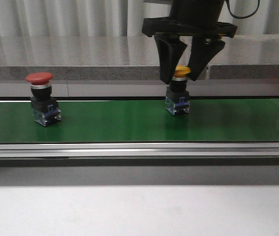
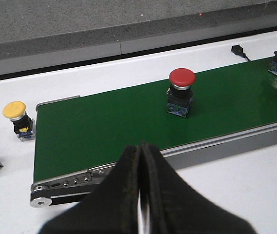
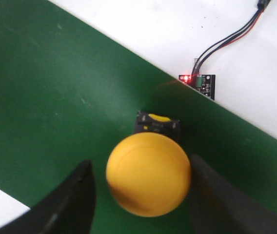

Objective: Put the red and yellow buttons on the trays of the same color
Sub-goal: 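Grasp the yellow button riding on the belt with the right gripper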

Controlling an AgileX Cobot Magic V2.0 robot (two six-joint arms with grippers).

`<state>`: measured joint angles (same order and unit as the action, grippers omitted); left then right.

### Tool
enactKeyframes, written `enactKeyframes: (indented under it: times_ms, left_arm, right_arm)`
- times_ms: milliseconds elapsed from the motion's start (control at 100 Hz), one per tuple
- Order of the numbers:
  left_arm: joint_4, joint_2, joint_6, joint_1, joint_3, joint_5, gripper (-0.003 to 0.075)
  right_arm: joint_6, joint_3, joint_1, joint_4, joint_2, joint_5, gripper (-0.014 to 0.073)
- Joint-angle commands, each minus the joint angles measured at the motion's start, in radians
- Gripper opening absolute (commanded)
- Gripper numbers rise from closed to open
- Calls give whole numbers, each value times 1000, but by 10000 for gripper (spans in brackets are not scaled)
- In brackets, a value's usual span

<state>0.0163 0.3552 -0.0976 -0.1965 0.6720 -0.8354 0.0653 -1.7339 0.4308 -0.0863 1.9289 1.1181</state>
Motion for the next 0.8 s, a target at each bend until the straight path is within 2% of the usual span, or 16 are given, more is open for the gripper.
enactKeyframes:
  times_ms: [0, 60, 140, 320, 530, 790]
  left_arm:
    - [7, 8, 5, -9, 23, 69, -21]
    - [7, 8, 5, -9, 23, 69, -21]
    - [7, 8, 5, -9, 23, 69, -21]
    - [7, 8, 5, -9, 23, 69, -21]
    - [7, 8, 5, -9, 23, 69, -21]
    - [7, 8, 5, -9, 23, 69, -21]
  right_arm:
    - [10, -35, 0, 4, -52, -37, 227]
    - [10, -35, 0, 4, -52, -43, 160]
    - [8, -35, 0, 4, -56, -43, 132]
    - [-56, -13, 0, 4, -119, -46, 132]
    - [-103, 93, -15, 4, -244, -51, 132]
    - [-138, 283, -115, 4, -441, -65, 132]
